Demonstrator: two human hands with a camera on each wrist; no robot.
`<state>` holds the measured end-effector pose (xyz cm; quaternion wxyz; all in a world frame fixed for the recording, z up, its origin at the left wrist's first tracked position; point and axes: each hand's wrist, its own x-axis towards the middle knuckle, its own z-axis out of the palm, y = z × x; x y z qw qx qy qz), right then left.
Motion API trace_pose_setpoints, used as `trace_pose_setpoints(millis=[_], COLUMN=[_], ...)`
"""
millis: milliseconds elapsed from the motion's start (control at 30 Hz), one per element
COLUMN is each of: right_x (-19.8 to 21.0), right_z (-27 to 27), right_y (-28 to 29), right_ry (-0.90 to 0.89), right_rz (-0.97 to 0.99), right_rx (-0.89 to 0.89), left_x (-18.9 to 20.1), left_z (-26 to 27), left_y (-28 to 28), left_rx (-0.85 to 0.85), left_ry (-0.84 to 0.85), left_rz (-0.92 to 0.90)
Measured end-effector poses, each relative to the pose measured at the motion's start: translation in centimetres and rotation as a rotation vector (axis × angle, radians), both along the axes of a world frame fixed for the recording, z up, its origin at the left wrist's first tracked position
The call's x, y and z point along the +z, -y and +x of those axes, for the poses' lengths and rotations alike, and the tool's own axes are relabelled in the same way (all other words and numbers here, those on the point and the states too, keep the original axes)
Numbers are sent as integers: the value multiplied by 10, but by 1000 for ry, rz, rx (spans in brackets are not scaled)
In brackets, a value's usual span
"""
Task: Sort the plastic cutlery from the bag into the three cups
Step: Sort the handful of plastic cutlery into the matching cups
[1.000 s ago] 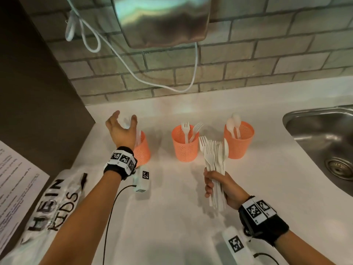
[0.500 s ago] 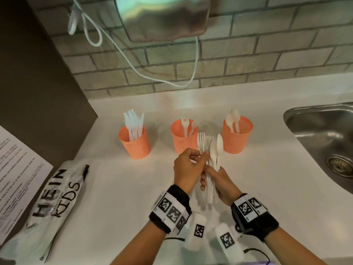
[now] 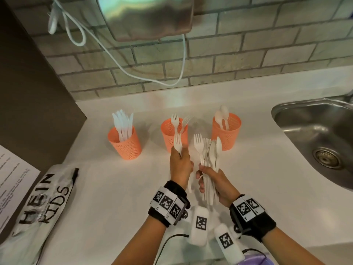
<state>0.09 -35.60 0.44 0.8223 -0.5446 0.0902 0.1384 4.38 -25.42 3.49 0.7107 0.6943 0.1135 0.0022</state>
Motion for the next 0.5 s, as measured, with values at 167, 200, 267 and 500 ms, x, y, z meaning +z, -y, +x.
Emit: trace_pose_setpoints(millis=[167, 200, 267, 500], right_x=[-1, -2, -4, -3], right_z=[1, 2, 2, -2], right_y=[0, 0, 1, 10], right_ry=[-12, -21, -34, -89], right_rz=[71, 84, 100, 234], right_rx=[38, 46, 58, 98], left_x=[-2, -2, -1, -1], left_z=[-12, -14, -13, 4], left_y=[7, 7, 7, -7], left_rx=[-36, -26, 10, 173], left_ry=[53, 86, 129, 104], left_rz=[41, 57, 88, -29])
